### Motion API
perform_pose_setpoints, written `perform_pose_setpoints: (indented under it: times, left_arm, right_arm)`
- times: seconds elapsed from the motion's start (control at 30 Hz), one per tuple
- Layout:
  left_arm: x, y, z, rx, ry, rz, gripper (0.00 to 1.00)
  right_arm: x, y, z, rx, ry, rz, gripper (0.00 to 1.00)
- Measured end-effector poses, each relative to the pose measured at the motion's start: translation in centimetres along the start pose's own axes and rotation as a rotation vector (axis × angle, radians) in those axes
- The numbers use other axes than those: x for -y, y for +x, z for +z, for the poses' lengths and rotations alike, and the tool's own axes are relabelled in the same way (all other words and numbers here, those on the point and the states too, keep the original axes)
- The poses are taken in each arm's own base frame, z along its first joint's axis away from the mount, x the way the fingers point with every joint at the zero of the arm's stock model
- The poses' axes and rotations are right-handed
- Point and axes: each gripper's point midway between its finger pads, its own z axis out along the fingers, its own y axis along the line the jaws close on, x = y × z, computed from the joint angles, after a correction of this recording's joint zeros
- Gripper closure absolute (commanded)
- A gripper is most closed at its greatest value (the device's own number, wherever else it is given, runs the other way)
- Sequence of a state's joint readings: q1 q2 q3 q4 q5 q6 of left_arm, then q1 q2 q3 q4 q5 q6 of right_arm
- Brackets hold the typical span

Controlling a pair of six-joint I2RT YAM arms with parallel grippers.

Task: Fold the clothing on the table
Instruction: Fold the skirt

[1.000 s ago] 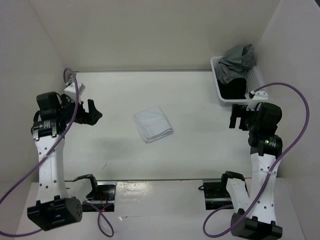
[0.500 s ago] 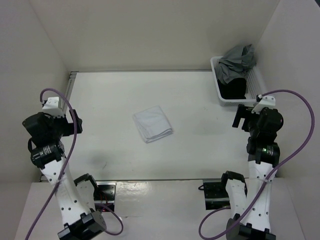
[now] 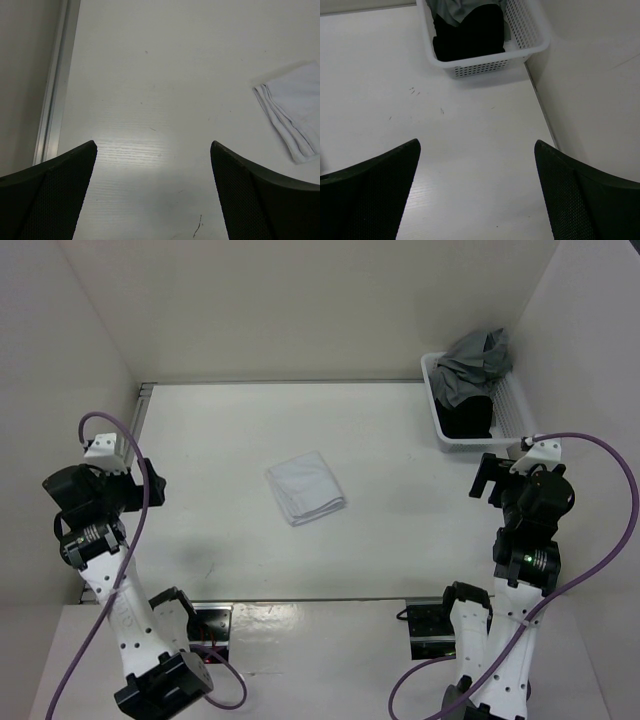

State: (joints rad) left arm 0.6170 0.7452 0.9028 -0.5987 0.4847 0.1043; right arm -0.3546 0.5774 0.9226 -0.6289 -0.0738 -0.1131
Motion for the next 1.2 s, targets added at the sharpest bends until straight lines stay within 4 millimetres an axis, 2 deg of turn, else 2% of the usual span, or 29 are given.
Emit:
perform_pose_setpoints:
  times: [1.2]
  left_arm:
    - [0.13, 0.05, 0.16, -0.002, 0.02, -0.008, 0.0]
  right_arm:
    - [-0.31, -0.21, -0.24, 0.013, -0.019, -0.012, 0.01]
